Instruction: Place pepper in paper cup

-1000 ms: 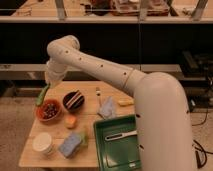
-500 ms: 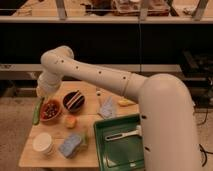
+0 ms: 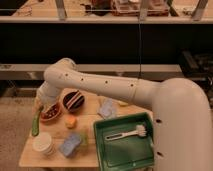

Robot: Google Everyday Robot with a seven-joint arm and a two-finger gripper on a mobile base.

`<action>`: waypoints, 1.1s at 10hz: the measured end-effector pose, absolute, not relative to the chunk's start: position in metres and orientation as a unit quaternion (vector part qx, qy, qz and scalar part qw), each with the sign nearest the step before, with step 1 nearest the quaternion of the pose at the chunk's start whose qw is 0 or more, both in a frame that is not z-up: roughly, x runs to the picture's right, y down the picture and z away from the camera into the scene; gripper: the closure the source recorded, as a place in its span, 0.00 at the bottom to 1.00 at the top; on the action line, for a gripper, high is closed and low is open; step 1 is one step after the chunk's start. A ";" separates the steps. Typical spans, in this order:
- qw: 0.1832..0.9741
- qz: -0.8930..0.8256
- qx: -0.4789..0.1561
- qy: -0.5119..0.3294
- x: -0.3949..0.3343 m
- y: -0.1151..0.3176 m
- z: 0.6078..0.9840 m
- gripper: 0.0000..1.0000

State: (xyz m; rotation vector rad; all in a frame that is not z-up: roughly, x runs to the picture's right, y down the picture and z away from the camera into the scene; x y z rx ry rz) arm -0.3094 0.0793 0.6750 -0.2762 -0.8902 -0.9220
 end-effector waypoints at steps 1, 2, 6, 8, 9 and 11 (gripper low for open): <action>0.794 -0.436 -0.147 -0.397 -0.311 0.085 0.677 0.96; 0.798 -0.437 -0.150 -0.387 -0.309 0.084 0.679 0.96; 0.782 -0.410 -0.105 -0.457 -0.304 0.098 0.680 0.96; 0.756 -0.418 -0.111 -0.492 -0.308 0.106 0.679 0.96; 0.747 -0.420 -0.112 -0.503 -0.308 0.109 0.680 0.96; 0.724 -0.434 -0.109 -0.525 -0.312 0.117 0.680 0.96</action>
